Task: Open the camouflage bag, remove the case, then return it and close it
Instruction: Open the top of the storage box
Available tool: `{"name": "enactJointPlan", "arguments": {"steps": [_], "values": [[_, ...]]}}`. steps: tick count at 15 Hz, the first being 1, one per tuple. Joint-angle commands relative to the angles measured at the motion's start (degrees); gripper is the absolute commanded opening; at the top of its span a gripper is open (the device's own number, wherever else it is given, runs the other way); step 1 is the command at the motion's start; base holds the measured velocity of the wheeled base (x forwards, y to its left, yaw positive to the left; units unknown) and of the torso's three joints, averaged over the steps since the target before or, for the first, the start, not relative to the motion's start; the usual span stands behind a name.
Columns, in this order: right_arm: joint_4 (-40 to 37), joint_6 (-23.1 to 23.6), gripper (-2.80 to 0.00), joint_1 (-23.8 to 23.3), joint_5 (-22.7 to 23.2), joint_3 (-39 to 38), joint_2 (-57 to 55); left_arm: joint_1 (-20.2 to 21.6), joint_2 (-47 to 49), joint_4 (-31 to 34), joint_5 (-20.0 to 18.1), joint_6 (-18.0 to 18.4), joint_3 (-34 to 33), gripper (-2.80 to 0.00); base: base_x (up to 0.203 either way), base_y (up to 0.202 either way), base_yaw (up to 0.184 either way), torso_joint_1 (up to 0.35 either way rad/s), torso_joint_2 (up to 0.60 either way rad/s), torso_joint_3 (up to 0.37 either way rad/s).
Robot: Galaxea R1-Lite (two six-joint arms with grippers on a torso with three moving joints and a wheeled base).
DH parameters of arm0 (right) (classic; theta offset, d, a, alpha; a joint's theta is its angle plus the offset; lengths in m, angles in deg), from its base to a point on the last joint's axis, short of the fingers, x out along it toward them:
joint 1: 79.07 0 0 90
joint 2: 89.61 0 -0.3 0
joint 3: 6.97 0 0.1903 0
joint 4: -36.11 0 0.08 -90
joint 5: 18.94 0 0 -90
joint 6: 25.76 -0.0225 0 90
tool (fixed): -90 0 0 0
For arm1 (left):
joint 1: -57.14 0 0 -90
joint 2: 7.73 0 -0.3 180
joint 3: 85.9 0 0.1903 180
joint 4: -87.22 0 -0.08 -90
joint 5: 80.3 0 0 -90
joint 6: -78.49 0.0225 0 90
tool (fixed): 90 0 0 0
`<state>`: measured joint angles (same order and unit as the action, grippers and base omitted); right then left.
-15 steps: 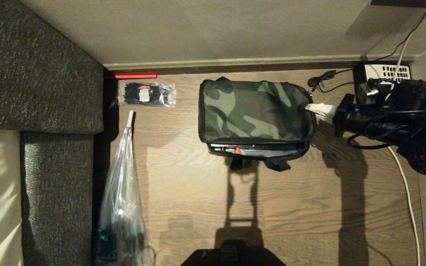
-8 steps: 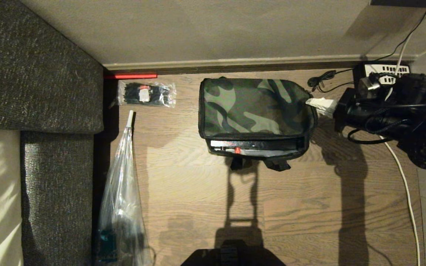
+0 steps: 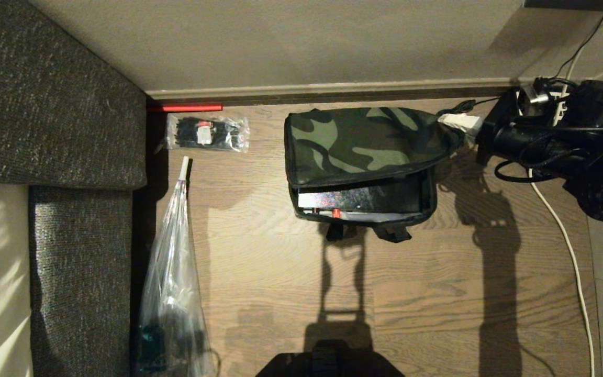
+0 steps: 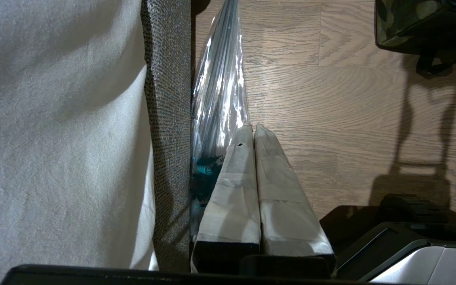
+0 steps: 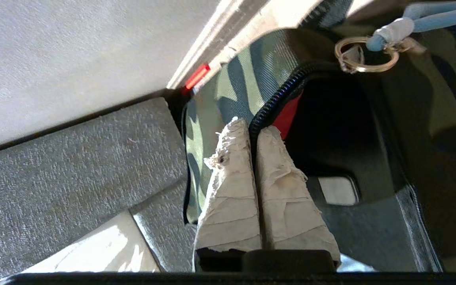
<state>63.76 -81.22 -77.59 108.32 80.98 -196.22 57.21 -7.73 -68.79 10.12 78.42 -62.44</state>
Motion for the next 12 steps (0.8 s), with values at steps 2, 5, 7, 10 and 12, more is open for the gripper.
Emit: {"name": "enactJointPlan", "arguments": {"steps": [2,5,7,10,12], "values": [[0.4,-1.1,-2.80,0.0,0.2,1.7,0.0,0.0,-0.1,0.0,0.0,0.0,0.0,-2.80,0.000,0.000,0.000,0.000,0.00,0.000],[0.7,-1.2,-2.80,-0.1,0.2,2.6,-0.1,0.0,-0.1,0.0,0.0,0.0,0.0,-2.80,0.000,0.000,0.000,0.000,0.00,0.000],[0.9,-1.3,0.00,-0.2,-0.1,3.3,-0.1,0.0,-0.1,0.0,0.0,0.0,0.0,-2.80,0.000,0.000,0.000,0.000,0.00,0.000],[1.0,-3.2,0.00,-0.2,-1.4,4.2,-0.4,0.0,-0.1,0.0,0.0,0.0,0.0,-2.80,0.000,0.000,0.000,0.000,0.00,0.000],[1.0,-5.9,0.00,-0.2,-2.0,5.5,-0.6,0.0,-0.1,0.0,0.0,0.0,0.0,-2.80,0.000,0.000,0.000,0.000,0.00,0.000]]}}
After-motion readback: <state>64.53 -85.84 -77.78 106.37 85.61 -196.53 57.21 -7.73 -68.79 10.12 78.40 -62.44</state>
